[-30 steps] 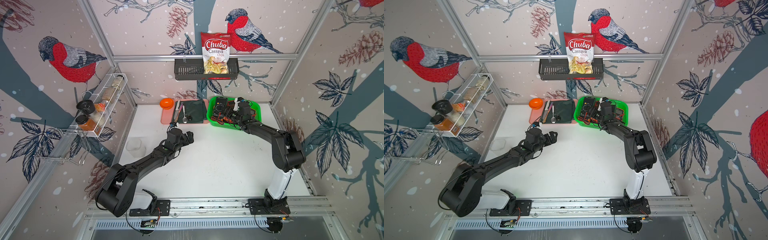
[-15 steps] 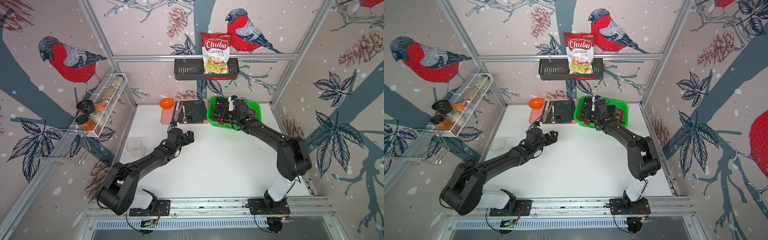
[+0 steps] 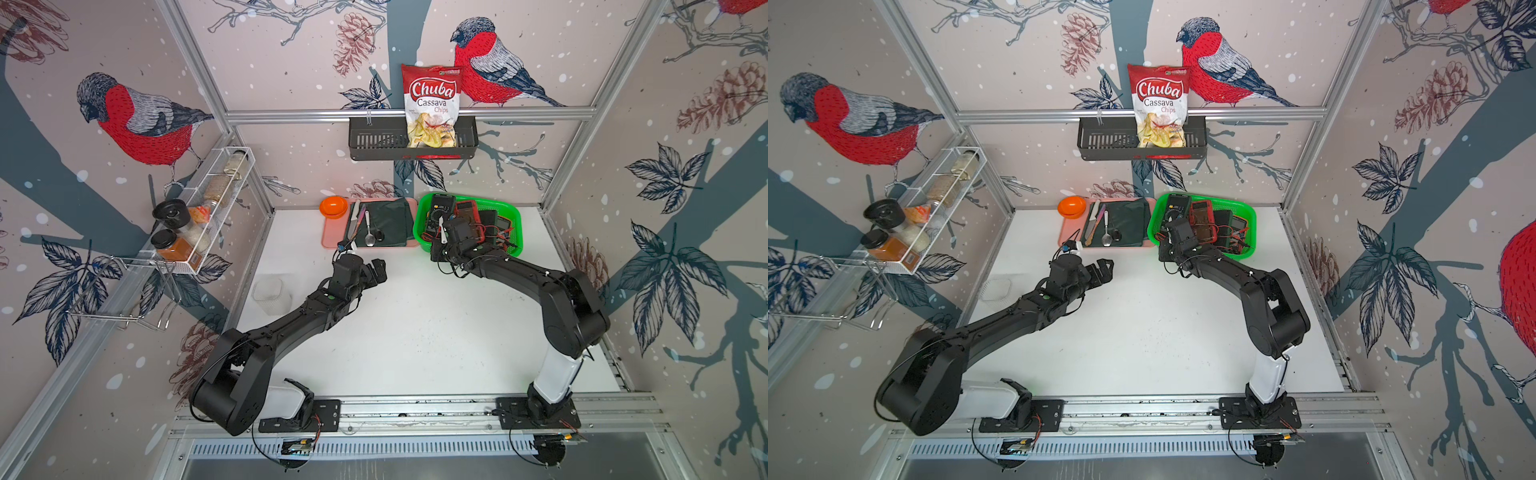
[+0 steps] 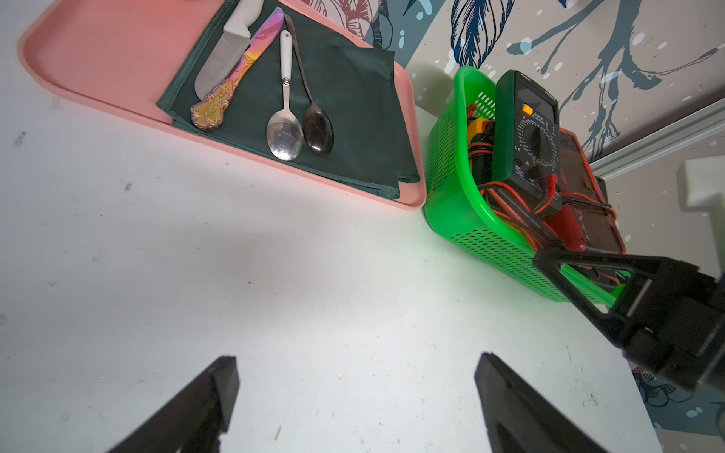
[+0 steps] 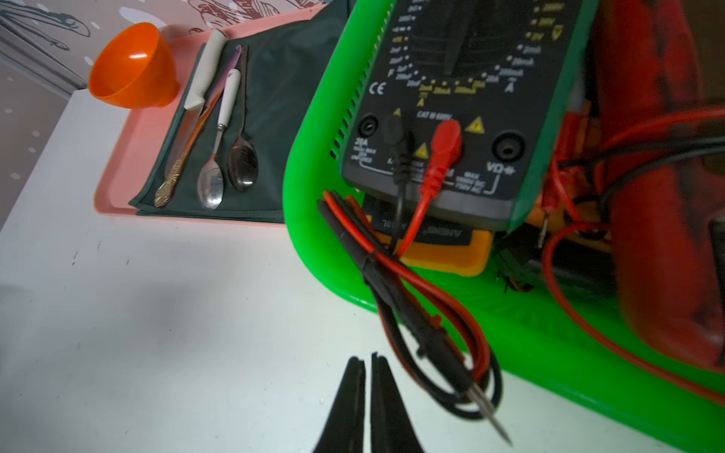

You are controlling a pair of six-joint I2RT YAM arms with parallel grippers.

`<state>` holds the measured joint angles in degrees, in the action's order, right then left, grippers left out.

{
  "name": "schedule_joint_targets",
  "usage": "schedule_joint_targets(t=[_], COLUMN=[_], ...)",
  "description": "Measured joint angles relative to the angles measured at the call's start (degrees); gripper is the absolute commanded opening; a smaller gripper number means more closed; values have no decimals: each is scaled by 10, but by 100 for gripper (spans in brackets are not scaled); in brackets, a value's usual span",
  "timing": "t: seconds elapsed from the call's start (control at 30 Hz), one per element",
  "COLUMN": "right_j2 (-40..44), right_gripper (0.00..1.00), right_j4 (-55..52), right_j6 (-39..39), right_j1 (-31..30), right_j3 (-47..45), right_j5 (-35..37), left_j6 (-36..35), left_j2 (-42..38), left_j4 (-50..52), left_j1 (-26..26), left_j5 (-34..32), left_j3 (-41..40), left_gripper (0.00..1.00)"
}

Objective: Put the multimeter into the basket
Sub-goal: Place the multimeter in the basket.

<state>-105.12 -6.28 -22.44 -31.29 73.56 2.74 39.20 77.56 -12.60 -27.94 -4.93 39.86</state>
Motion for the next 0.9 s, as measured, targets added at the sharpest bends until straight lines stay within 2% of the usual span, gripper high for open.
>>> schedule_joint_targets(t=[0.57,0.9], right_j2=[-33,61], right_gripper=[10,15], right_j4=[-1,0], right_j6=[0,1], right_j1=[47,16], right_j3=[36,-33], right_j5=[0,-8], left_j6=[0,0], left_j2=[-15,-42], left_j4=[5,25], left_j1=[3,12], left_j5=[-16,-29], left_j3=[-12,-20], left_gripper=[98,98])
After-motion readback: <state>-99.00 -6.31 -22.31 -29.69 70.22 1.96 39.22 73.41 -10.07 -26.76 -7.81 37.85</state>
